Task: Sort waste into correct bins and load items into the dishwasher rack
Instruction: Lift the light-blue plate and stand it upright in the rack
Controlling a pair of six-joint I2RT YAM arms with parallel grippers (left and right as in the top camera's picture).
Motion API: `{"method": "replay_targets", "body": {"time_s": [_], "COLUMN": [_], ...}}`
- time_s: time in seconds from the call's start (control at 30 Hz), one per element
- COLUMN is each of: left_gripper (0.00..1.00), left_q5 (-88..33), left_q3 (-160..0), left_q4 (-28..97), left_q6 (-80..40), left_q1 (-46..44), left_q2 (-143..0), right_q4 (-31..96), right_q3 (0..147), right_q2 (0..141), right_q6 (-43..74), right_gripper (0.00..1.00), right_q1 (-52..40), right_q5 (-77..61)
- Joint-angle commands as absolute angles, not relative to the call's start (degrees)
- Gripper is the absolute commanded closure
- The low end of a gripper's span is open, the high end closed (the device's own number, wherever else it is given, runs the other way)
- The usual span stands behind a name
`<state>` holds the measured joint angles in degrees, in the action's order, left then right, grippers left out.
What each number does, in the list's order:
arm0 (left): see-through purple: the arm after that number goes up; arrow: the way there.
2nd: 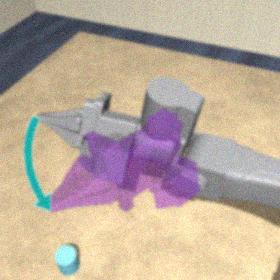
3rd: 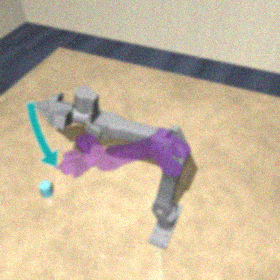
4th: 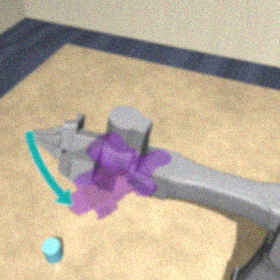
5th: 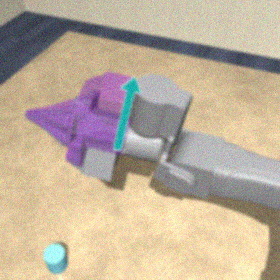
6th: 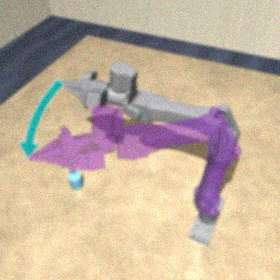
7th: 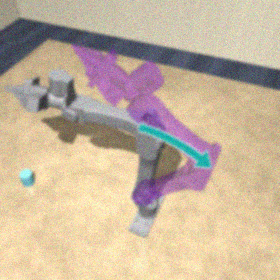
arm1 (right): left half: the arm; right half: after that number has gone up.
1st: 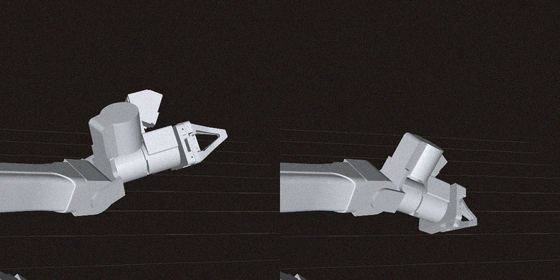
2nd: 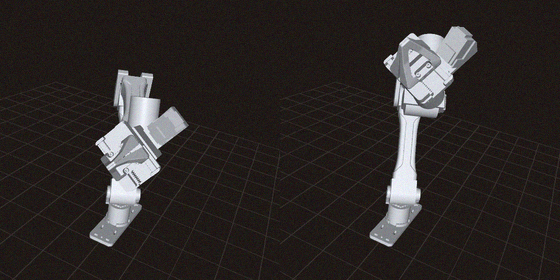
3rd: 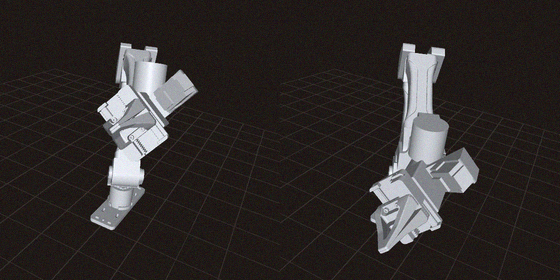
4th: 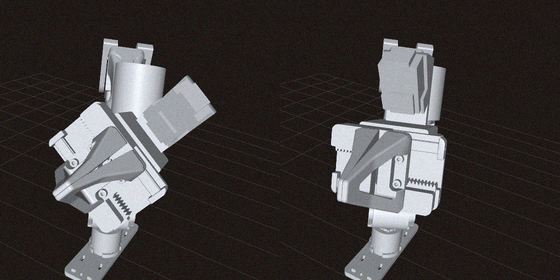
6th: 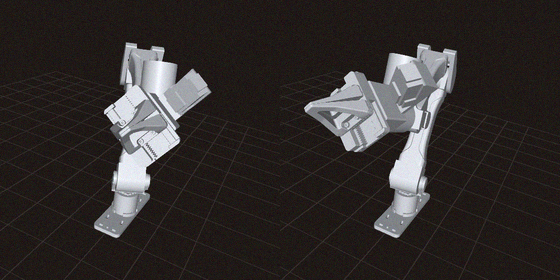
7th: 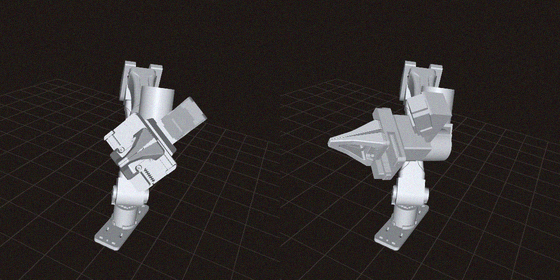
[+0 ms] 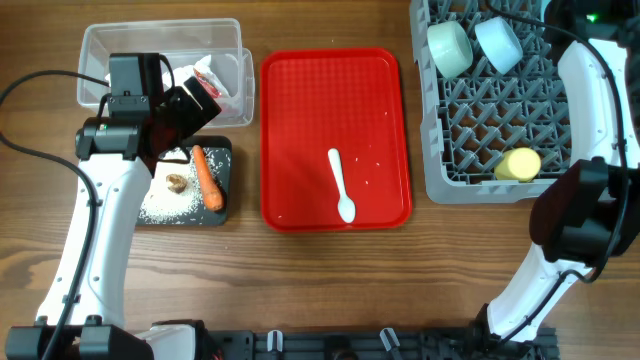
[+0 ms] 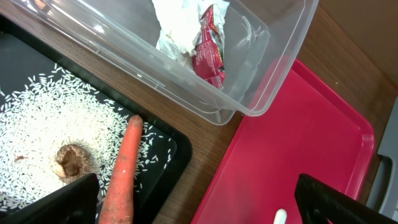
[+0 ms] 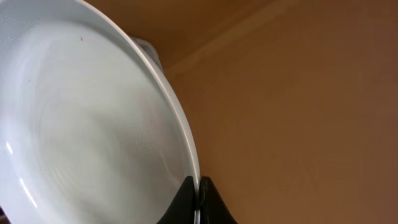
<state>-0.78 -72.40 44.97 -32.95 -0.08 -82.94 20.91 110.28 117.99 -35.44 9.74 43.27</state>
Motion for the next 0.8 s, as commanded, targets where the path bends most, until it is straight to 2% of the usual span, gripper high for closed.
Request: {"method": "replay_targets", "body": {"time_s": [0.0,0.6,0.63,0.67,0.7,0.73,0.77], "left_gripper": [0.00,0.00,0.00,0.00,0.00,0.00,0.00], "left_q5": [-1.0,-1.0,-1.0,-1.0,-1.0,-1.0,-1.0], "left_q3": [-72.9,-72.9,-72.9,-72.9,-72.9,-72.9,-72.9], "left_q4": [44.8,44.8,44.8,44.9,44.8,44.9,44.9], "left_q6": [-33.5,-33.5,-33.5,-33.5,-33.5,-33.5,-33.5], "left_q1": [0.2,0.2,0.2,0.2,0.2,0.2,0.2], "left_q2": [-83.3,-83.3,-83.3,-83.3,-83.3,-83.3,-83.3], "right_q4": [23.0,27.8,28.0,28.0,28.0,27.9,27.9], "right_q3": [110.2,110.1,110.1,110.1,110.1,110.1,110.1], "right_q2": [118.7,123.3,123.3,123.3,123.3,123.3,123.3], "right_q6": [-30.5,-26.5,-26.4,-26.4,-26.4,-26.4,-26.2], "right_gripper": [0.96,0.96,0.93,0.81,0.55,0.17,0.00], "right_q1": [9.9,10.0,10.0,10.0,10.0,10.0,10.0], "right_q5": [46.4,43.4,43.0,42.2,41.4,40.5,39.9]}}
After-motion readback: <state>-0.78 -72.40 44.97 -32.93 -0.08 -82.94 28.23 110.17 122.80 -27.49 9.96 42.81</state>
